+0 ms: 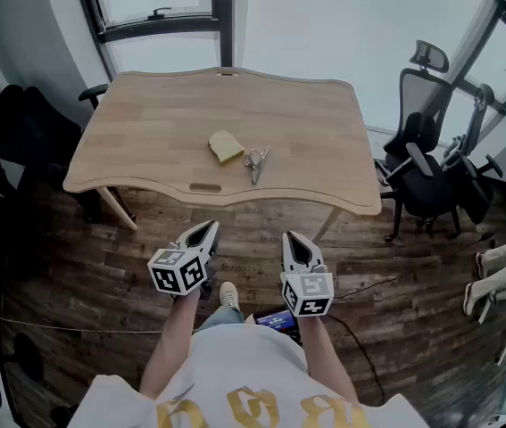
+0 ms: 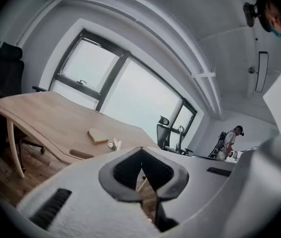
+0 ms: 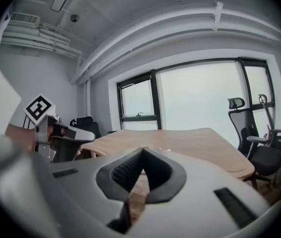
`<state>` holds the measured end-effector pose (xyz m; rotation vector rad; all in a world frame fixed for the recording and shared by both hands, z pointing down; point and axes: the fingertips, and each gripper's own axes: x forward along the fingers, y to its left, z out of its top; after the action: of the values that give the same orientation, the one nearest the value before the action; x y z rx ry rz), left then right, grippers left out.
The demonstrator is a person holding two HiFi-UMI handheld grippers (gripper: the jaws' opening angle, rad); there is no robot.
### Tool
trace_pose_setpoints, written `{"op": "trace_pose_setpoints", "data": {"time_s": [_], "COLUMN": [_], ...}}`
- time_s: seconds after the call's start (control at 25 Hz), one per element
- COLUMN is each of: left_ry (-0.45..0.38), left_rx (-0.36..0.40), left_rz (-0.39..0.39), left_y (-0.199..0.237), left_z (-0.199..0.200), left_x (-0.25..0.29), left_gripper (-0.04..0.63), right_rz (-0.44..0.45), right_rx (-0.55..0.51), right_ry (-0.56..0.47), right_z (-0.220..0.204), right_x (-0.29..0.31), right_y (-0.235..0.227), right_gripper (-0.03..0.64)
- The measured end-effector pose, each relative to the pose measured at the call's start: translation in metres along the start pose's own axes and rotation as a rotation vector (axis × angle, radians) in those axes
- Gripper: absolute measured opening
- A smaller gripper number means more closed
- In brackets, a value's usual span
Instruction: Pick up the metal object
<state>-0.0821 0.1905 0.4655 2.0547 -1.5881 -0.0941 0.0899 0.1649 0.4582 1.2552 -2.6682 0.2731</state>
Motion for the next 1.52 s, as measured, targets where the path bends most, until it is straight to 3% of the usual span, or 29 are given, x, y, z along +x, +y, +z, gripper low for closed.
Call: {"op": "trace_pose_setpoints", "data": {"time_s": [0.2,0.84,1.04,1.24,1.52], "left_ry": [0.004,-0.014,0.010,0.039,0.129], "left_rx": [0.016,-0.045,-0.036,-0.075,-0.045], "left_rz": [0.015,-0.035,-0.026,-0.045,-0.085], "left_y": [0.001,-0.002,0.024,0.058,0.093], "left_z": [0.000,0.013,0.022,0.041,0.064], "left_x": [-0.005,0.028,0.066,0.129,0.216], "left_gripper": [0.020,0.020,0.020,0.020,0.020], "right_rz": [0.004,-0.022,-0.048,-0.084,-0.142], "right_rx": [-0.005,-0.044,-0.053,-0.087,-0.053], "right_ry": [-0.013,0.043,0.063,0.102,0.137], "right_z": [0.003,-0.008,-0.008,-0.006,0.005], "right_x": [-0.004,0.008,0.046,0.108,0.188], "right_y": [0.006,-0.011,-0.032,-0.061,-0.102], "right_gripper": [0.011,0.011,0.011,0.011,0.011]}}
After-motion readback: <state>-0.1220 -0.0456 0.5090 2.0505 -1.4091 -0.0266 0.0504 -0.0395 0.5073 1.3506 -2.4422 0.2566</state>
